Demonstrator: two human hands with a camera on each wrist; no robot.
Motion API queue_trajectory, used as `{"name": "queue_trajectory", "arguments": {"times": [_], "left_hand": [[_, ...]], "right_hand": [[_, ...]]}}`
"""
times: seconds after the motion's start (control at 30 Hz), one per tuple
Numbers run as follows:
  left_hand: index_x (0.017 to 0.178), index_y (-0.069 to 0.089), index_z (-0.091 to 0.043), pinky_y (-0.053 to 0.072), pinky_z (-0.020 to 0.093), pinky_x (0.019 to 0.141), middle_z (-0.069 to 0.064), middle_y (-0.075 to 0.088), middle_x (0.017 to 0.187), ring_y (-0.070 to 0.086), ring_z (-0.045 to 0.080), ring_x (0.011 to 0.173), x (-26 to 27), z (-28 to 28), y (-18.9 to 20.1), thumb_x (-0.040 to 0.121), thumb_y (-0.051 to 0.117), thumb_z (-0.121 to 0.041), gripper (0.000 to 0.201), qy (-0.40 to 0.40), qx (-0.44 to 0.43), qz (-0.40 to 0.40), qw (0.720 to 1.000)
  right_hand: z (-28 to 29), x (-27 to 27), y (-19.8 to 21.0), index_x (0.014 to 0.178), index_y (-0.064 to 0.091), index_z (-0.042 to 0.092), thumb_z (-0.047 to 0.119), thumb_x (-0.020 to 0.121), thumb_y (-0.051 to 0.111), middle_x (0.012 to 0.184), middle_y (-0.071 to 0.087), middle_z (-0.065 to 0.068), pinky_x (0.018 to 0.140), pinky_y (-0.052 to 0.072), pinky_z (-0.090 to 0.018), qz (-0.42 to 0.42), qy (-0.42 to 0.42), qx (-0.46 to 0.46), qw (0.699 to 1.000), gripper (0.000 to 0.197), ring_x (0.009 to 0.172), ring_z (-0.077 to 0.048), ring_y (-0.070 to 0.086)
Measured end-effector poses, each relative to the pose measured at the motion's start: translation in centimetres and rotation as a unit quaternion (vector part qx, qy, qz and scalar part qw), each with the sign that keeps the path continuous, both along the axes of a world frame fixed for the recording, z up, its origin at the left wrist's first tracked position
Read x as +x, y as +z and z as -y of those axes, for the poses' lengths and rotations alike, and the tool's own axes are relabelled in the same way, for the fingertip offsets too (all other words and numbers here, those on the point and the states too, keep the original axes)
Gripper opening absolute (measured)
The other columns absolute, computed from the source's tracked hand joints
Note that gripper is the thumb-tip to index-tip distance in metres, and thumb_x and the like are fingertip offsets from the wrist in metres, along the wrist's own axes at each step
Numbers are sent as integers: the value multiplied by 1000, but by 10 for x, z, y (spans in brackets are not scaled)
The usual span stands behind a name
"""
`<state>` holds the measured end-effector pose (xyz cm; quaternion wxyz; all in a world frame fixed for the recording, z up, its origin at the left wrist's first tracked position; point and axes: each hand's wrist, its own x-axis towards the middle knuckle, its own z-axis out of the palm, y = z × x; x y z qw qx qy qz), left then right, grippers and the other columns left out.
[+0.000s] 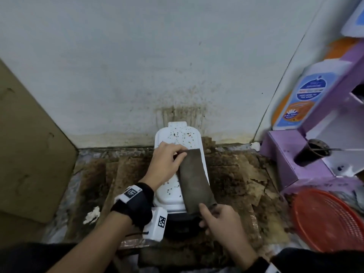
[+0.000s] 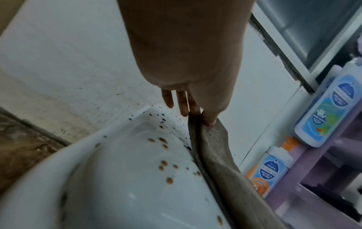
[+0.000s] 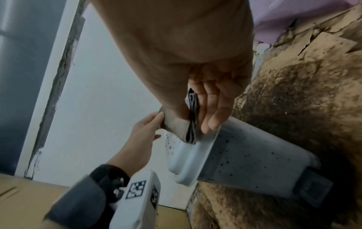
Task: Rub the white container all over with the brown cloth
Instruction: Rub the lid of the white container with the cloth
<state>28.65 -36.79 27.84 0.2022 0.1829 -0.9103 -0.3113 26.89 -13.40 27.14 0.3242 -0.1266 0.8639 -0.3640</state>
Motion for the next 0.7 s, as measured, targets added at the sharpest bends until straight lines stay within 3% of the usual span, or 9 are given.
{"name": "queue_trajectory", "arguments": {"times": [0.1,0.2,0.33,0.43,0.5,0.53,0.6,0.67,0.7], "left_hand": [[122,73,-29,30,34,92,-9,69,104,45,16,110,-8,1,-2,105,61,-33,21,-1,-34,43,998],[145,56,-30,26,30,99,-7,60,125,41,19,126,1,0,-5,105,58,-44,42,9,-44,69,997],[153,45,-25,31,40,115,-2,46,146,30,18,136,32,2,-11,103,59,-45,56,67,-13,54,996],[155,37,-22,30,40,120,0,37,153,28,17,144,62,0,-21,99,63,-48,67,98,64,54,992],[160,27,-22,29,36,121,-4,28,159,26,13,149,79,-7,-31,92,67,-59,87,102,133,59,984],[162,20,-23,28,34,121,-7,22,162,24,11,151,86,-11,-36,86,68,-67,100,102,167,65,978],[165,6,-26,28,34,122,-13,13,167,20,8,154,95,-19,-45,71,75,-76,126,97,230,81,965],[165,-6,-35,30,39,124,-17,8,170,21,6,154,99,-23,-52,59,87,-76,147,82,285,90,951],[164,-10,-38,31,41,124,-18,8,171,21,4,154,101,-25,-56,53,93,-73,155,76,300,93,946]], "right_hand": [[-1,3,-2,71,71,16,66,93,52,60,72,11,76,58,-35,-25,64,62,996,58,66,-11,71],[-2,2,17,68,62,15,76,91,44,68,66,6,74,52,-34,-129,95,141,977,67,86,-21,69],[8,-6,44,70,57,15,70,94,46,66,61,4,68,48,-35,-218,102,132,962,61,81,-25,67],[27,-19,33,72,53,20,52,97,56,72,58,6,65,41,-35,-304,100,60,945,40,81,-26,64],[41,-24,17,89,57,23,38,98,60,96,57,3,75,44,-33,-381,125,-34,916,18,96,-23,58],[48,-27,8,105,59,21,35,99,60,115,54,-1,87,44,-32,-398,150,-48,904,15,112,-22,53],[57,-30,-9,139,51,18,36,104,52,152,37,-5,113,31,-34,-392,218,-55,892,40,146,-22,31],[63,-31,-21,157,32,13,38,108,39,170,17,-5,126,15,-36,-396,271,-44,876,55,158,-18,11],[65,-30,-26,161,25,11,37,110,34,172,12,-5,128,14,-39,-408,288,-32,866,58,159,-18,8]]}}
